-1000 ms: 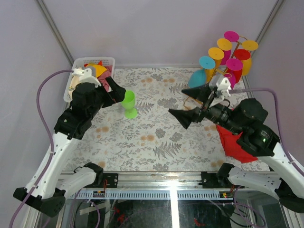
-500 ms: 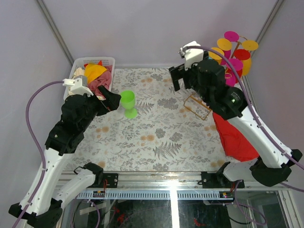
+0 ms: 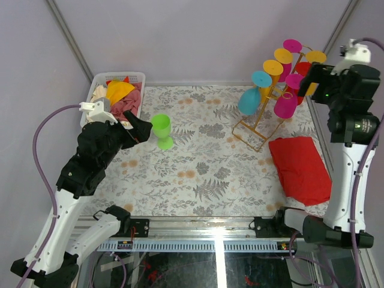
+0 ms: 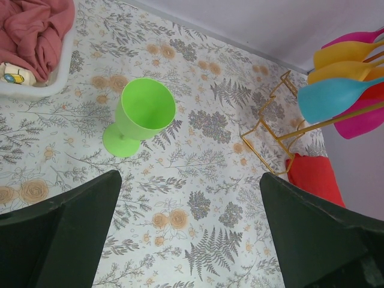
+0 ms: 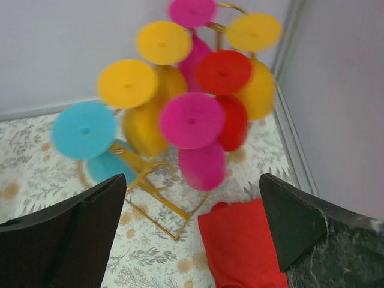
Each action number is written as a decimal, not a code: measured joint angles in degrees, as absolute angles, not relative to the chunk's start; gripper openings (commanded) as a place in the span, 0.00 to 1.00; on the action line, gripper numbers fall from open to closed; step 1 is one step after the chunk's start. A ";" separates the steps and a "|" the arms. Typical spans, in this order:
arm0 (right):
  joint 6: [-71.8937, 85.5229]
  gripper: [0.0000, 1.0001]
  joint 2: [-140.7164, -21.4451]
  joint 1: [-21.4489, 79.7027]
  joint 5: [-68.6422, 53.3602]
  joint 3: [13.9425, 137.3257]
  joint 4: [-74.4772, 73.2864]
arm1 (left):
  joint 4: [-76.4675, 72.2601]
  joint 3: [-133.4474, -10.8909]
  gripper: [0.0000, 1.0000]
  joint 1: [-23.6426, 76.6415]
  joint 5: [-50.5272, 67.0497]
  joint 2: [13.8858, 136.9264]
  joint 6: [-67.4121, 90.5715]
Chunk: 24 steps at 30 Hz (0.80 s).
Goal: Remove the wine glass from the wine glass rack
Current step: Pick up the wine glass from the wine rack.
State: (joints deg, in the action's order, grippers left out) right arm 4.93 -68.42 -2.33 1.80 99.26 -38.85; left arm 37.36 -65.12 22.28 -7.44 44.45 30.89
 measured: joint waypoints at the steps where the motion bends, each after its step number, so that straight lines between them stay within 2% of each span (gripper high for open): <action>1: 5.87 1.00 -68.69 -6.17 -1.02 99.24 -39.42 | 37.39 -65.12 1.00 22.28 -7.44 44.38 30.89; 5: 10.87 0.99 -70.08 -21.52 -14.35 97.45 -40.42 | 37.87 -65.14 1.00 22.28 -7.44 43.83 30.76; 8: 15.70 1.00 -70.63 -27.27 -22.70 94.89 -39.97 | 39.03 -65.12 1.00 22.28 -7.44 43.29 30.15; 12: 21.56 0.97 -70.52 -27.75 -30.79 91.31 -37.23 | 40.10 -65.10 1.00 22.28 -7.42 42.76 29.74; 19: 30.35 0.73 -70.19 -27.77 -35.59 84.73 -29.19 | 40.64 -64.75 1.00 22.28 -7.42 42.06 29.67; 24: 37.89 0.66 -69.45 -27.77 -34.85 78.04 -19.99 | 40.38 -64.42 1.00 22.28 -7.11 41.74 29.71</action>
State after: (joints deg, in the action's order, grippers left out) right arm 37.89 -69.45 -27.77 -34.85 78.04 -19.99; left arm 40.38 -64.42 22.28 -7.11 41.74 29.71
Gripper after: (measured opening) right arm 0.690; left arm 0.997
